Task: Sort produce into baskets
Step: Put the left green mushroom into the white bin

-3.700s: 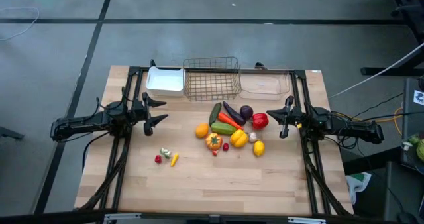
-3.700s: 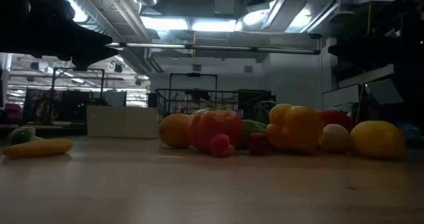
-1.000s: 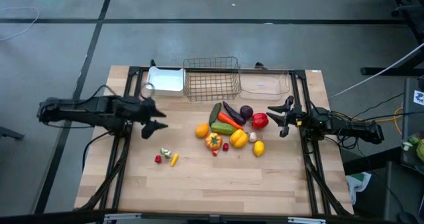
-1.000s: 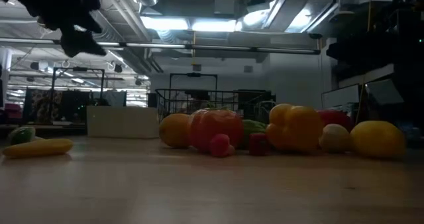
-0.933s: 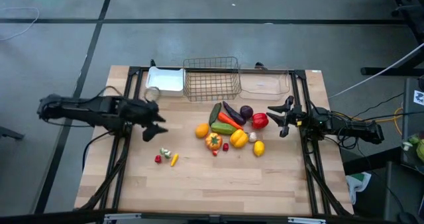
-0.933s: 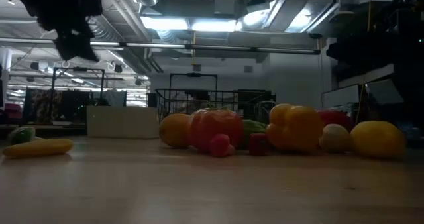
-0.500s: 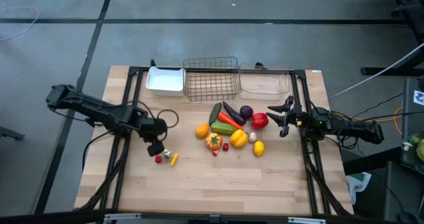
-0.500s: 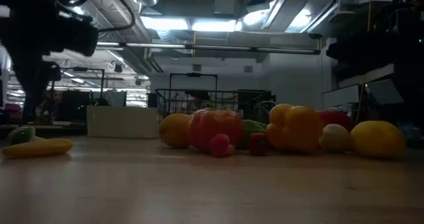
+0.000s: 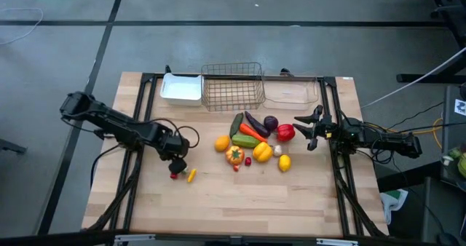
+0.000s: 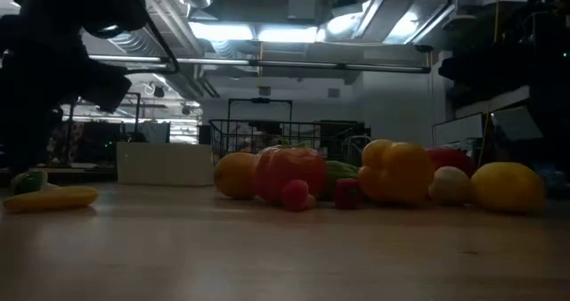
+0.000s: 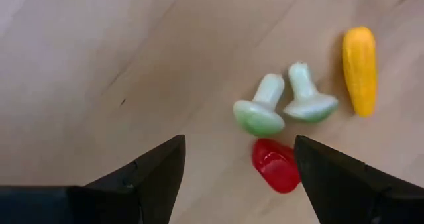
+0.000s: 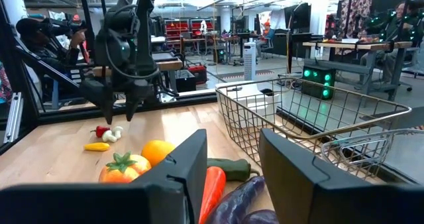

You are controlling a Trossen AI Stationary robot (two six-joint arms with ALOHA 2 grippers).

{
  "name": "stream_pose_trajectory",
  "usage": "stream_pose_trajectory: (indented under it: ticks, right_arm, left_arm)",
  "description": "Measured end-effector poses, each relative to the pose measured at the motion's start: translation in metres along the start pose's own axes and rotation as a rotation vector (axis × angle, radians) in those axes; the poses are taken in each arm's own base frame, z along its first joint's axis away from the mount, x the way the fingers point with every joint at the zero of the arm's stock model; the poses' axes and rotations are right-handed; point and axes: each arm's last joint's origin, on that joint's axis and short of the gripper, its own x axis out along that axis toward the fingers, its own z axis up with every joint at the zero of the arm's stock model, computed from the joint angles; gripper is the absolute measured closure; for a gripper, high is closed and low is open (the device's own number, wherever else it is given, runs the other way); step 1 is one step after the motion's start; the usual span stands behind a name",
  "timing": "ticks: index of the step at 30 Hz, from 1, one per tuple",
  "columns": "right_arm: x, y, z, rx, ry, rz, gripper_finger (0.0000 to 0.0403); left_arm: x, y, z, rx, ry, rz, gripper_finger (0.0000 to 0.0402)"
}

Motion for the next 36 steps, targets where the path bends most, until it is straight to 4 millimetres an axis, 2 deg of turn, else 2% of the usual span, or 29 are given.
stream_pose_trajectory:
  ticks: [8, 28, 31, 36]
  right_arm:
    - [0.000, 0.000, 0.000, 0.000, 0.001, 0.000, 0.0265]
    - [0.000, 0.000, 0.000, -0.003, 0.003, 0.000, 0.0265]
    - [0.000, 0.000, 0.000, -0.003, 0.003, 0.000, 0.0265]
    - [0.000, 0.000, 0.000, -0.004, 0.004, 0.000, 0.0265]
  left_arm:
    - [0.007, -0.006, 0.005, -0.005, -0.018, -0.028, 0.0125]
    - [0.025, -0.008, 0.010, -0.041, 0.015, 0.036, 0.0126]
    - [0.025, -0.008, 0.011, -0.040, 0.011, 0.030, 0.0139]
    - [0.025, -0.009, 0.011, -0.037, 0.000, 0.022, 0.0189]
